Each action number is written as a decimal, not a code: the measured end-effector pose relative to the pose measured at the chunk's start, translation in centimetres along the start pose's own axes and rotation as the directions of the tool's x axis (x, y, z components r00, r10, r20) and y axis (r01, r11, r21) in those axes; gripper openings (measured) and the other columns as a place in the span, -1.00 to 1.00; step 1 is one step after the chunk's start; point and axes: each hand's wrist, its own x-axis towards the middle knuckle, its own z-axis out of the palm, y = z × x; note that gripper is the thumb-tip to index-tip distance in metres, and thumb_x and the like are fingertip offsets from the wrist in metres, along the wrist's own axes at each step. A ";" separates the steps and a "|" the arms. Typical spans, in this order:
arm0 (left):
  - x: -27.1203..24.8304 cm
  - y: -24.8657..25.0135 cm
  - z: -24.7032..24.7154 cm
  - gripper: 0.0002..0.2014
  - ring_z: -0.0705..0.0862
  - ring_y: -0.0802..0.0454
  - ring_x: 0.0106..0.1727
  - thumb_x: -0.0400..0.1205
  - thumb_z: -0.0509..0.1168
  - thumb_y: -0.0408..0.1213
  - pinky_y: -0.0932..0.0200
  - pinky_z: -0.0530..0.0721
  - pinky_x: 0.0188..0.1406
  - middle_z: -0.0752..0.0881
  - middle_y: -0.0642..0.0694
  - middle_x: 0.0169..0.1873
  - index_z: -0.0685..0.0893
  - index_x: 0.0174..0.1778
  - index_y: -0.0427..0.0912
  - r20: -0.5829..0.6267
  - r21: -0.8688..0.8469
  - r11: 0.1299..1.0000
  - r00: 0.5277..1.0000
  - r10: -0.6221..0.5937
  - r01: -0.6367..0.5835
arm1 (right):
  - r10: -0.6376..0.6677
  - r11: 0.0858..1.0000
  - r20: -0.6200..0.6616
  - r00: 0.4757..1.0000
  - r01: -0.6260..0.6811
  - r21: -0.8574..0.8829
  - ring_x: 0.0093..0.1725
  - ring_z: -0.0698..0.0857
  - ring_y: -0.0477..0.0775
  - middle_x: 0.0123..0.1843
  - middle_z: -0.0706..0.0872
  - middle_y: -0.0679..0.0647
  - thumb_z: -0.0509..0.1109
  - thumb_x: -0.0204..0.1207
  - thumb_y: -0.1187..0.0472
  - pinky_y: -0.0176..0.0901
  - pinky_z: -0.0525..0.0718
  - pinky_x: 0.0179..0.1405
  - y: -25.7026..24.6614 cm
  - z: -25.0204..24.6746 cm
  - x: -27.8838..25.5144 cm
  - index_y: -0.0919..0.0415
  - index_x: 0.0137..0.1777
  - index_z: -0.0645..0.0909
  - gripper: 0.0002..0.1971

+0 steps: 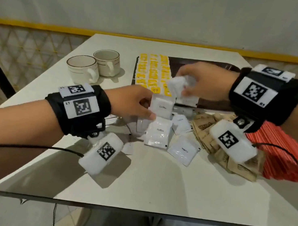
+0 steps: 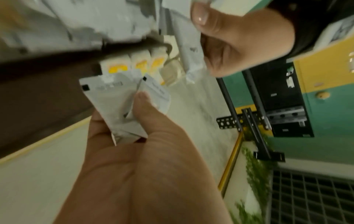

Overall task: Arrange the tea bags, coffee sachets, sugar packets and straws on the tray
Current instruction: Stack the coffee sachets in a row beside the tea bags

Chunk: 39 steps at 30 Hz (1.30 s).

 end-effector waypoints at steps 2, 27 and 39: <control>0.1 -0.8 -0.7 -0.85 0.55 0.29 -0.41 0.56 0.42 -0.19 0.50 0.49 -0.33 0.64 0.17 -0.37 0.70 0.02 -0.06 -0.073 -0.129 0.990 0.996 -0.058 0.049 | 0.110 0.981 -0.139 0.984 -0.084 0.177 0.01 0.56 0.03 0.10 0.64 0.06 0.43 0.53 0.25 -0.37 0.35 -0.27 0.8 -1.2 -0.2 0.18 0.27 0.59 -0.69; 3.0 1.5 2.9 -0.84 0.68 -0.38 -0.10 0.59 0.34 -0.50 -0.37 0.64 0.01 0.69 -0.53 0.03 0.70 0.07 -0.33 -0.262 -0.822 0.569 0.911 -0.319 -0.037 | 0.139 -0.283 0.178 0.974 -0.133 0.950 0.09 0.75 0.19 0.29 0.67 0.31 0.28 0.60 0.42 0.11 0.79 -0.02 -0.7 7.1 -0.6 0.24 0.41 0.46 -0.62; 2.5 1.7 3.2 -0.70 0.66 0.10 -0.51 0.49 0.43 -0.49 0.06 0.80 -0.30 0.65 -0.03 -0.53 0.54 0.09 -0.23 -0.081 -0.903 0.427 0.961 -0.264 0.042 | 0.349 -0.221 0.049 0.936 0.031 0.975 0.09 0.70 0.27 0.17 0.65 0.37 0.25 0.60 0.49 0.04 0.77 -0.02 0.0 7.6 -0.7 0.39 0.31 0.48 -0.70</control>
